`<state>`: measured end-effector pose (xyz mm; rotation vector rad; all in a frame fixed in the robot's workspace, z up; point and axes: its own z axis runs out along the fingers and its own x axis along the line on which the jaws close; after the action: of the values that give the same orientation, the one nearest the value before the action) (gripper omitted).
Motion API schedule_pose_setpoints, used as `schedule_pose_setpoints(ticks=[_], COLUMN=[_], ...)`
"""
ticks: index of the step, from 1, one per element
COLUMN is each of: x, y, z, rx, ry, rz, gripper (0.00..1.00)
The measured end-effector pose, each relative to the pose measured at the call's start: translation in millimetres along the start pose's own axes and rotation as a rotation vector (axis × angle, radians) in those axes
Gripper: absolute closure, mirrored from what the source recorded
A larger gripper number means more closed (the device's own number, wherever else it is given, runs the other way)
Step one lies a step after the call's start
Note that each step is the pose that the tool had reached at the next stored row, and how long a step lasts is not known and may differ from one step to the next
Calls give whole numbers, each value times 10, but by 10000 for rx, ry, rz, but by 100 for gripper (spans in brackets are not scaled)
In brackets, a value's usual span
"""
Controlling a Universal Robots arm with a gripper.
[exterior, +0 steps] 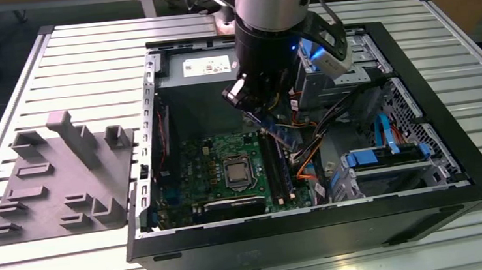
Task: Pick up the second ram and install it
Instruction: 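Insert the second ram into the second slot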
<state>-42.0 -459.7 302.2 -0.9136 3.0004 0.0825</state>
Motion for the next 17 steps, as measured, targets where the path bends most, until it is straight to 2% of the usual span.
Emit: schedule_pose_setpoints(ticks=[17], x=[0], y=[0], z=[0], rx=[24], ry=[-60], rz=[1202], gripper=[88])
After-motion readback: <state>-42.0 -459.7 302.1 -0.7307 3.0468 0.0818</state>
